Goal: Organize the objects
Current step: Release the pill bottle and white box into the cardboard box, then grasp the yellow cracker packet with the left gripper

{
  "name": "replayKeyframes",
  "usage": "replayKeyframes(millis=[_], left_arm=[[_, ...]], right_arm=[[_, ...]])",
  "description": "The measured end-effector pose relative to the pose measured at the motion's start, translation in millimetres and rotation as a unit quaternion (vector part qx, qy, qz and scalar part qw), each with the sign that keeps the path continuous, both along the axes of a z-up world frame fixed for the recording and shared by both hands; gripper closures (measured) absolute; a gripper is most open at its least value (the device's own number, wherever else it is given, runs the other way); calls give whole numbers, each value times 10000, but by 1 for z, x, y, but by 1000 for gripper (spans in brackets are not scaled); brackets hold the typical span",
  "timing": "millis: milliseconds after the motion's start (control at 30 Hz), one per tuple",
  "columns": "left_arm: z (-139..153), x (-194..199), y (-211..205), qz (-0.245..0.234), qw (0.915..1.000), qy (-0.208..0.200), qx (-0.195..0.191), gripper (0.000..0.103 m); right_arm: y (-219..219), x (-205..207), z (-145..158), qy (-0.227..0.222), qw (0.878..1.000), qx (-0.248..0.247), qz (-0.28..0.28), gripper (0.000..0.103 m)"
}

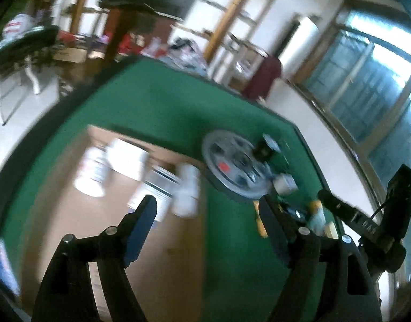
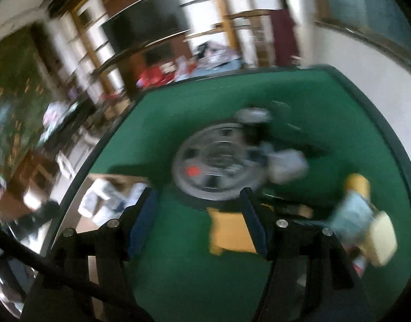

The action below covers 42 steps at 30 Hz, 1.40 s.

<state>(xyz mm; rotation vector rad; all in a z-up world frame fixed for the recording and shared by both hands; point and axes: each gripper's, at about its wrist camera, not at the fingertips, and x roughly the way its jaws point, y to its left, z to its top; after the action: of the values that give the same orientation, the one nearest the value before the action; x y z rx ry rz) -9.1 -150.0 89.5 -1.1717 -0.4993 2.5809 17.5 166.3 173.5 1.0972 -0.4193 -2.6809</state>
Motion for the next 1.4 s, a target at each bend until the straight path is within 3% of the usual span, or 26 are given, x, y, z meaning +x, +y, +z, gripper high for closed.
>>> replayKeyframes(millis=[200, 333, 400, 467, 533, 633, 867, 967, 1000, 1067, 1167, 1233, 1400], left_arm=[[-19, -5, 88, -547, 9974, -293, -373, 30], [-19, -8, 140, -1024, 9907, 41, -899, 30], [-17, -11, 166, -1440, 9765, 532, -1511, 30], [-24, -14, 193, -1902, 9473, 995, -2377, 30], [-36, -19, 213, -2251, 9159, 1140, -3123, 30], [-50, -31, 218, -2516, 8991, 967, -3451, 30], [-68, -54, 232, -2912, 8840, 738, -3582, 30], [-78, -61, 243, -3151, 8784, 555, -3551, 25], [-81, -63, 245, -3189, 8777, 532, -3538, 19], [-81, -63, 247, -3215, 8798, 532, -3460, 18], [-81, -61, 244, -3188, 8899, 307, -3248, 21], [-78, -53, 241, -3213, 8926, 205, -3156, 29], [-74, -24, 234, -3524, 8850, 143, -3039, 33]], right_arm=[[81, 15, -19, -100, 9972, -449, -591, 35], [129, 17, -36, -123, 9927, -749, -936, 35], [148, 15, -43, -90, 9896, -947, -1075, 35], [161, 16, -49, -59, 9877, -1067, -1145, 35], [166, 16, -52, 44, 9861, -1193, -1158, 35], [169, 16, -53, 157, 9862, -1168, -1162, 35], [175, 15, -56, 190, 9853, -1229, -1171, 35], [176, 15, -58, 208, 9857, -1166, -1197, 35], [175, 15, -58, 208, 9859, -1140, -1207, 35], [177, 15, -60, 196, 9860, -1096, -1238, 35], [176, 14, -63, 140, 9858, -1070, -1285, 35], [176, 14, -64, 132, 9858, -1044, -1307, 35], [178, 15, -66, 112, 9854, -1056, -1332, 32]])
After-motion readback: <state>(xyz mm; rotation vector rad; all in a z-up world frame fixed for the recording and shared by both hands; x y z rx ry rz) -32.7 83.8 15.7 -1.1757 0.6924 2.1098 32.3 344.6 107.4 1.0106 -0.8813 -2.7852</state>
